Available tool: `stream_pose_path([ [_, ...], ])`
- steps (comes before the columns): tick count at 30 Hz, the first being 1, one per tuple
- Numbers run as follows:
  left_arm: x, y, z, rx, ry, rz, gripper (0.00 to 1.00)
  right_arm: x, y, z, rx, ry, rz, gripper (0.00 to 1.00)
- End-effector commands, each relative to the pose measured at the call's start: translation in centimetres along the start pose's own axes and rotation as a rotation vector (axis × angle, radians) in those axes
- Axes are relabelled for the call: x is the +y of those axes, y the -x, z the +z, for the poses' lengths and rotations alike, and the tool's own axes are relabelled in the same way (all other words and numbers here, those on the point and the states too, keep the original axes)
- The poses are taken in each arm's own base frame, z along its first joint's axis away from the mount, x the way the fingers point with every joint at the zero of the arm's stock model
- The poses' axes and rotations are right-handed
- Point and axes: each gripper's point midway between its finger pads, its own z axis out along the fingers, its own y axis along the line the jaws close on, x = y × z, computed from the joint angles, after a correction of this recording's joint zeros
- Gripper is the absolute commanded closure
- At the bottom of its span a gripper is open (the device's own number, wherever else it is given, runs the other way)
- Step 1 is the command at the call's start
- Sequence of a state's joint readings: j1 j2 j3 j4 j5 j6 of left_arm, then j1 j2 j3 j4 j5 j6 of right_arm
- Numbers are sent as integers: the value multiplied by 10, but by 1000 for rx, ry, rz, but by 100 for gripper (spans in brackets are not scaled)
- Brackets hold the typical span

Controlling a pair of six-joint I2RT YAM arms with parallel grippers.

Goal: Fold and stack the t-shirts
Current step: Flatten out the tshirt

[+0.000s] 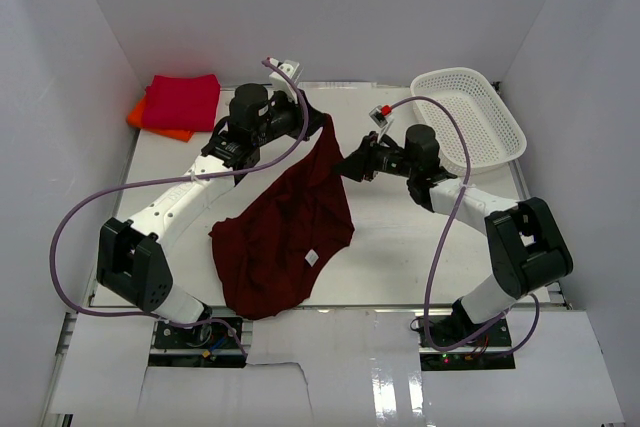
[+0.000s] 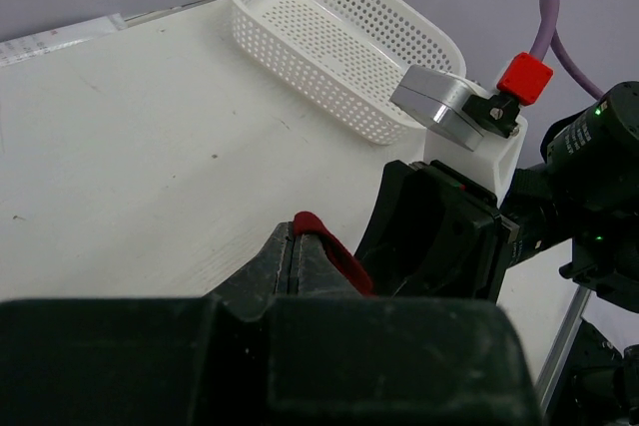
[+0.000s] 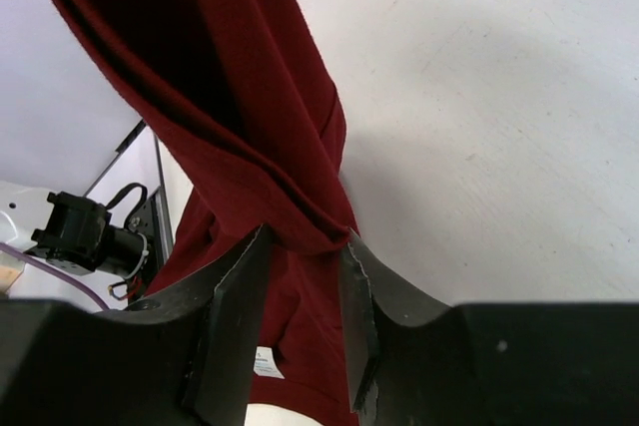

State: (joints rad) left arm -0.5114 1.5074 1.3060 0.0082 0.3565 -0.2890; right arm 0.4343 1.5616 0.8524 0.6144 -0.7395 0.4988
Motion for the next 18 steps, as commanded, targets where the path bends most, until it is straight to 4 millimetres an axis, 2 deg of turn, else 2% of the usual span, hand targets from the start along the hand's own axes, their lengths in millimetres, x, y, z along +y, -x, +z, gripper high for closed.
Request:
stream_pose_path([
  [1,-21,41,-17,-101,-52,28,100,12,17,4,-47,46,-68,60],
  [9,-19,32,-15,-81,-54,23,100,18,29,5,-58,61,-85,56],
  [18,-17,23,-13,-64,-55,21,100,18,30,4,-49,46,-94,55],
])
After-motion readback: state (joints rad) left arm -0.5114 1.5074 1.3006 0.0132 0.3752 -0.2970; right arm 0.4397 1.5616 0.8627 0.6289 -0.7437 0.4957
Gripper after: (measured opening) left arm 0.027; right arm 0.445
